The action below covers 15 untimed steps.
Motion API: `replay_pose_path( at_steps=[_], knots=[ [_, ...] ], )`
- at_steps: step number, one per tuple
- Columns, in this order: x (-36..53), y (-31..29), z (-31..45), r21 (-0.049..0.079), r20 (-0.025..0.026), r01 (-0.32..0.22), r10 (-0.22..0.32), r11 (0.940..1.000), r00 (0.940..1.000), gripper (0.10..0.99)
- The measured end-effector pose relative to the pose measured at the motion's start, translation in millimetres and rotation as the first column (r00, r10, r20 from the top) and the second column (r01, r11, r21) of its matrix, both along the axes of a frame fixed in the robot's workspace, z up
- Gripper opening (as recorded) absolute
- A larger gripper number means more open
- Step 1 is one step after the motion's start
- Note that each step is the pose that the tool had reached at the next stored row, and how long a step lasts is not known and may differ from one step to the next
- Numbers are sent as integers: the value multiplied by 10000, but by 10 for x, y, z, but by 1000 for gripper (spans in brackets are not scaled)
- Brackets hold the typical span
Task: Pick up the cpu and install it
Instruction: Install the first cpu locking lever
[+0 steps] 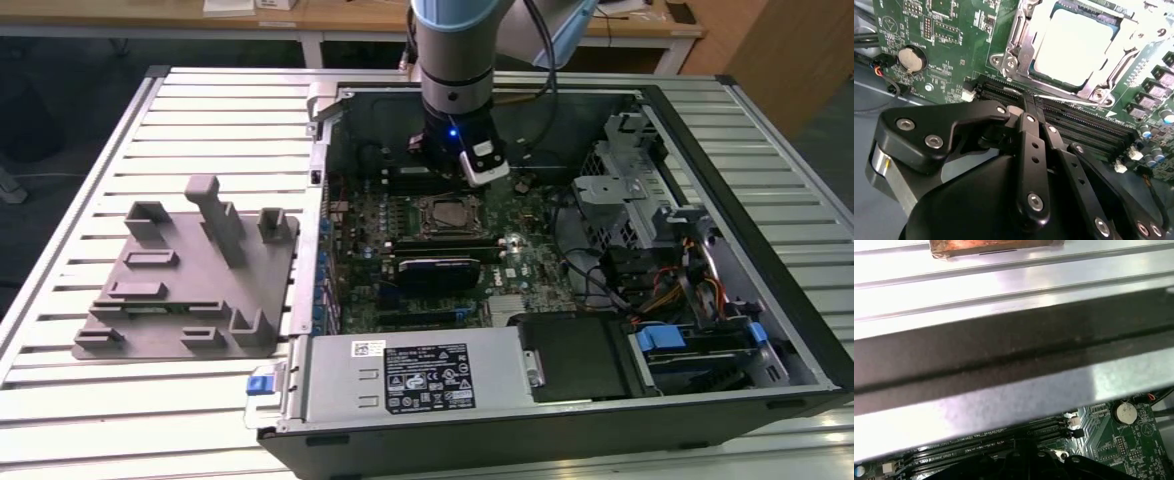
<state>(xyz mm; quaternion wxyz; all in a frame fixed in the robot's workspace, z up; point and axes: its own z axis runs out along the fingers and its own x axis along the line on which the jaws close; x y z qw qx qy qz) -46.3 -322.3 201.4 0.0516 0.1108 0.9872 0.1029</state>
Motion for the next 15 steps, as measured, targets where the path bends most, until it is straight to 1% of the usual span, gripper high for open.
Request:
replay_pose_path(
  at_steps=[3, 7, 11, 15],
  knots=[
    [0, 0, -14, -38, 31, 122, -122, 9999, 9999, 106],
    [0, 0, -36, -106, 102, 266, -265, 9996, 9996, 106],
    [-1, -1, -56, -191, 206, 331, -327, 9993, 9993, 106],
    [0, 1, -77, -275, 347, 359, -349, 9990, 9988, 106]
  ],
)
